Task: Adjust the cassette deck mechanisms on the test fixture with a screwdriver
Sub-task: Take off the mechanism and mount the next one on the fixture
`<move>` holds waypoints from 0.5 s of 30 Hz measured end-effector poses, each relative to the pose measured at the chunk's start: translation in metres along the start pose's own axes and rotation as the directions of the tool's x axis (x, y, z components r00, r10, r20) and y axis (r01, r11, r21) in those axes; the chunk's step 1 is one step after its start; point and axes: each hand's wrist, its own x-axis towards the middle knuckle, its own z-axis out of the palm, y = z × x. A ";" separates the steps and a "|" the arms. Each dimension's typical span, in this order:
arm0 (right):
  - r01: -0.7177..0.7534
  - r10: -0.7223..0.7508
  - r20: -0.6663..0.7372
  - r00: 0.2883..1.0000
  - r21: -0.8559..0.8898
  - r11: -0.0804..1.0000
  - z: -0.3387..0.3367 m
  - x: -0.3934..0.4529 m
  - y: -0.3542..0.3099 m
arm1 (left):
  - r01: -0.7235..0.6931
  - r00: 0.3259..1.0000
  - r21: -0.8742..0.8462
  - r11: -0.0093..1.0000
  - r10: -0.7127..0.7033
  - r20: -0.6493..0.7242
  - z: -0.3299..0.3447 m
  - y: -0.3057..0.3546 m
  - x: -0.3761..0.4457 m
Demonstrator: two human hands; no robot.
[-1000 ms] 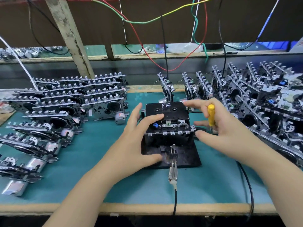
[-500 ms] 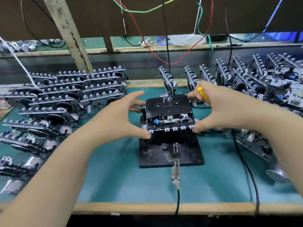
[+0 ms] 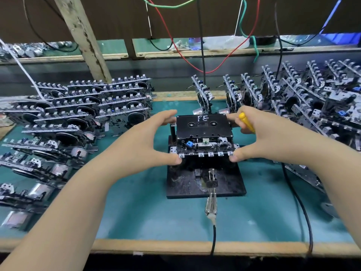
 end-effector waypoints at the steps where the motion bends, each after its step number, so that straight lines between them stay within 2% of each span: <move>1: 0.001 -0.001 0.007 1.000 0.010 1.000 0.000 -0.001 0.001 | -0.024 1.000 0.033 0.999 0.023 0.005 0.001 0.001 -0.002; 5: 0.054 -0.056 0.022 0.998 0.094 0.994 0.004 -0.008 -0.002 | -0.042 0.999 0.079 0.996 0.041 0.006 0.007 0.005 -0.002; 11: 0.094 -0.077 -0.184 0.980 0.083 0.992 0.026 -0.003 -0.009 | -0.016 1.000 0.030 0.999 0.017 -0.014 0.009 0.006 0.001; 15: 0.098 -0.080 -0.191 0.978 0.087 0.991 0.027 -0.003 -0.008 | 0.000 1.000 0.045 0.999 -0.001 0.015 0.006 0.011 0.000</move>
